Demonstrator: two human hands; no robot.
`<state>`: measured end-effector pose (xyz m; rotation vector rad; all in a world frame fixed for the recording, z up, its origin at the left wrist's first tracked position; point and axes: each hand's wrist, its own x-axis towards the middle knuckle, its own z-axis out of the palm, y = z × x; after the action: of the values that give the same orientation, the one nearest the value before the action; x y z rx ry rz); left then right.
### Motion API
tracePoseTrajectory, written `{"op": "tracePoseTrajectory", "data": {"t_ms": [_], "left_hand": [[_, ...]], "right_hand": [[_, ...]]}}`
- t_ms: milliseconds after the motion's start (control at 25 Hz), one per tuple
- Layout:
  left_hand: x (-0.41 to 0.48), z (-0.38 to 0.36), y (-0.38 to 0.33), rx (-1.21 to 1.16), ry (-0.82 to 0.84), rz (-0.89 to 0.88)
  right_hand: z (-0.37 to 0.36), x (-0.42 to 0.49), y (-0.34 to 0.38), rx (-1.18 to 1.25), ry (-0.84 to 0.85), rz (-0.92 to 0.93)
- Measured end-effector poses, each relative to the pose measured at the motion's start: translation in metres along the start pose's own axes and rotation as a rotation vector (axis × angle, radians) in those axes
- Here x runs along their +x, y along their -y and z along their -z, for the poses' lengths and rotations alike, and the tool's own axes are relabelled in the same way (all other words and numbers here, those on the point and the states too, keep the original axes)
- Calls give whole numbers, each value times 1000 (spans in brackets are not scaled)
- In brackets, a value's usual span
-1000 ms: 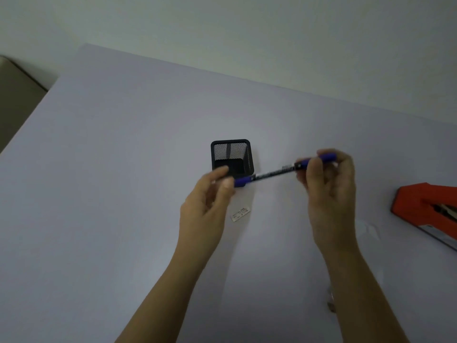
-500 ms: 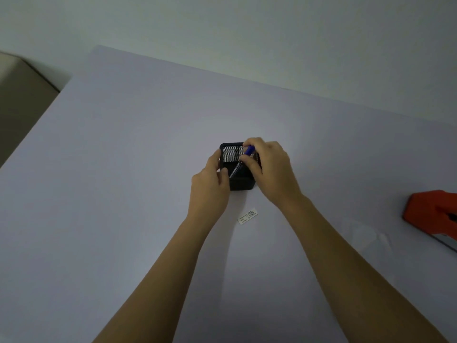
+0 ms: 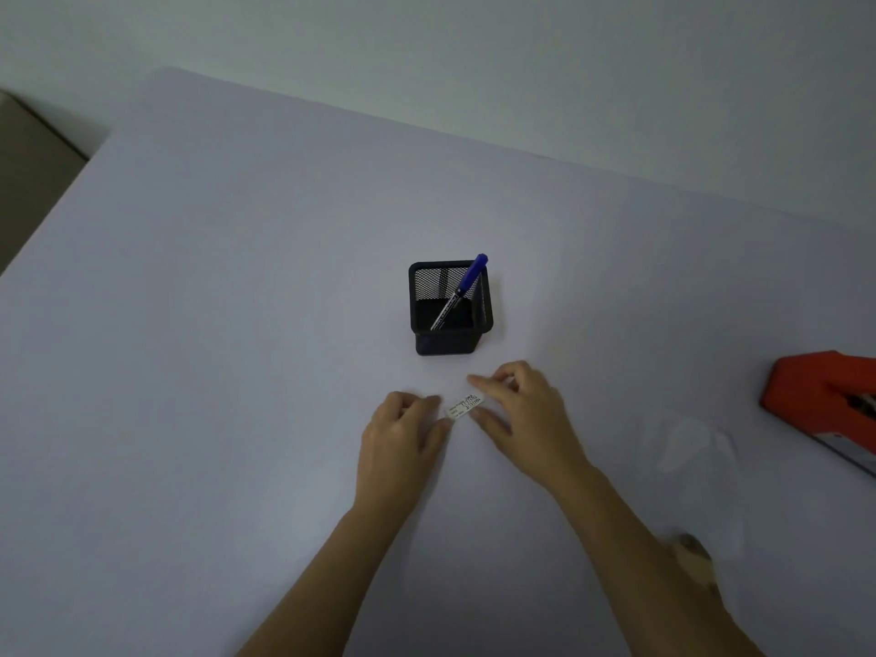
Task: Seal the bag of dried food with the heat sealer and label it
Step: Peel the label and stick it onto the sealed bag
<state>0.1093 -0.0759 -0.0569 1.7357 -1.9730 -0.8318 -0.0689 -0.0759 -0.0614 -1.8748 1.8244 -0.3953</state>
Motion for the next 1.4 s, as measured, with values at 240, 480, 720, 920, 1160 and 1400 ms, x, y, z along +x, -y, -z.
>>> {"op": "tracePoseTrajectory", "data": {"t_ms": [240,480,720,920,1160,1400], "left_hand": [[10,-11,-3,46,-3,-84],[12,5,-11,-173,111,68],[8,49,-35,-552,113,136],[1,57,-49,-511,-76,68],[-3,53,-53,-524,-271,40],[-5,51,-55,-425,-372,-68]], "right_hand": [[-2,0,7,40,-50,-19],[7,-10,19,414,39,-135],[36,-18,50,878,-91,-352],[54,-15,70,942,-124,-352],[53,-15,81,988,-164,-356],[56,-14,86,1029,-178,-328]]}}
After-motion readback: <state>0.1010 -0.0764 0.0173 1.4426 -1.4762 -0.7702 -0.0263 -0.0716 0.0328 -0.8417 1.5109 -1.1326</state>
